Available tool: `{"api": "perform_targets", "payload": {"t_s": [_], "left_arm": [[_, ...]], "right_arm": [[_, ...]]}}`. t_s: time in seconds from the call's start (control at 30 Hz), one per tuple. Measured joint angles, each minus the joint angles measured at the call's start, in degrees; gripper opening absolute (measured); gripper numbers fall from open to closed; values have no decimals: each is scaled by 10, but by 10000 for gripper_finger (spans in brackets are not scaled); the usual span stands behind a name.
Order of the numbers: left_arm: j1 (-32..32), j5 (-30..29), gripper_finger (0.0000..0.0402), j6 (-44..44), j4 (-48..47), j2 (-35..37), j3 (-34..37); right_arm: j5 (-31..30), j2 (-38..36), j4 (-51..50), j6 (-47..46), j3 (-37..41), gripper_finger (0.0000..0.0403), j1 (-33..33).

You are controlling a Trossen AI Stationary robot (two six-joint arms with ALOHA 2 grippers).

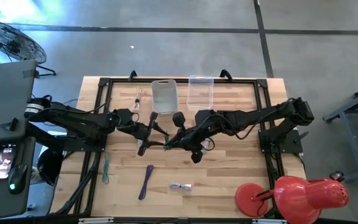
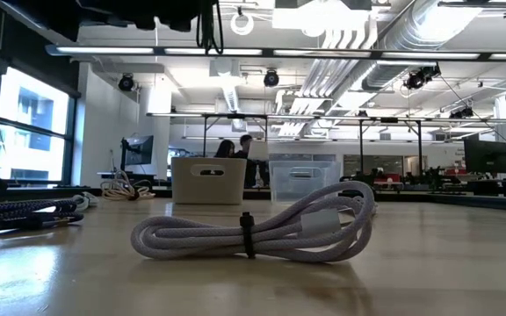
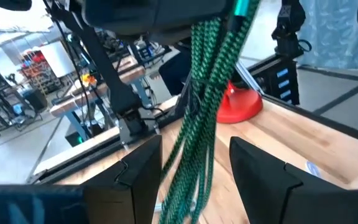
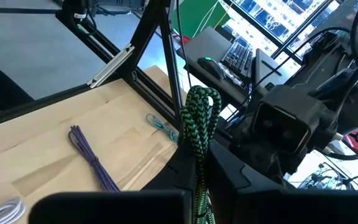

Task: Pick & Place USB Port
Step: Put the green charger cable into the grey bin

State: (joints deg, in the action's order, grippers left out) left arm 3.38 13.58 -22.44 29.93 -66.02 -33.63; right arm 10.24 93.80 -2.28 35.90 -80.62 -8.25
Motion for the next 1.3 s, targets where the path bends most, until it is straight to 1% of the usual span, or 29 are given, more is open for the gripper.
{"api": "perform_targets", "payload": {"t_s": [0.1, 0.2, 0.27, 0.33, 0.37, 0.47, 0.5, 0.6, 0.7, 0.77, 0.87, 0.93, 1.03, 1.17, 1.3], "left_arm": [[0, 3, 183, -4, 0, -14, -12], [0, 4, 183, -32, -4, -27, -25], [0, -2, 175, -41, -1, -34, -36], [0, -10, 148, -43, -13, -35, -40], [0, -15, 125, -44, -21, -36, -43], [1, -25, 34, -77, -33, -36, -46], [1, -33, 21, -84, -34, -36, -46], [1, -64, 17, -89, -35, -35, -46], [0, -77, 12, -88, -44, -35, -46], [0, -99, 12, -88, -46, -34, -47], [0, -137, 12, -85, -72, -19, -47], [0, -183, 11, -82, -118, 4, -47], [0, -278, 11, -93, -192, 50, -47], [-6, -383, 11, -131, -260, 110, -47], [-42, -431, 11, -255, -330, 153, -47]], "right_arm": [[0, 0, 0, 0, 0, 10, 0], [-4, 0, 0, -8, 0, 10, 0], [-4, 0, -5, -9, 0, 10, 0], [-5, 0, -8, -11, 0, 10, 0], [-6, 0, -11, -11, 0, 10, 0], [-19, 0, -17, -10, 0, 10, 0], [-25, 0, -18, -10, -1, 10, 0], [-56, 0, -19, -8, -1, 10, 0], [-99, 0, -11, -20, 0, 35, -2], [-145, 1, 1, -39, 0, 65, -6], [-239, 0, 12, -32, 0, 111, -18], [-312, -2, 12, -14, 0, 139, -31], [-440, -11, 16, 30, 0, 173, -57], [-585, -23, 16, 78, -1, 200, -87], [-662, -34, 7, 91, -1, 203, -100]]}}
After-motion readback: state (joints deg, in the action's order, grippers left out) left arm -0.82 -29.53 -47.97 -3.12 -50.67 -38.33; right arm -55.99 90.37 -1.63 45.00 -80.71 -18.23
